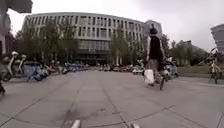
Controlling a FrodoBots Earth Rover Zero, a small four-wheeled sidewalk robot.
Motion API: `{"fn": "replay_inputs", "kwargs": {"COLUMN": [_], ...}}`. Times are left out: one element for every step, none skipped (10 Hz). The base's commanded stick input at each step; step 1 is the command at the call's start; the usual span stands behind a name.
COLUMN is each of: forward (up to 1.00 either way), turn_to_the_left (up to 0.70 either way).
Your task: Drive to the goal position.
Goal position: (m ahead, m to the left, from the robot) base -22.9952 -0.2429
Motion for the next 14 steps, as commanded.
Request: {"fn": "replay_inputs", "kwargs": {"forward": [0.00,0.00,0.00,0.00,0.00,0.00,0.00,0.00,0.00,0.00,0.00,0.00,0.00,0.00], "turn_to_the_left": [-0.70,-0.70,-0.70,-0.70,-0.70,-0.70,-0.70,-0.70,-0.70,-0.70,-0.70,-0.70,-0.70,-0.70]}}
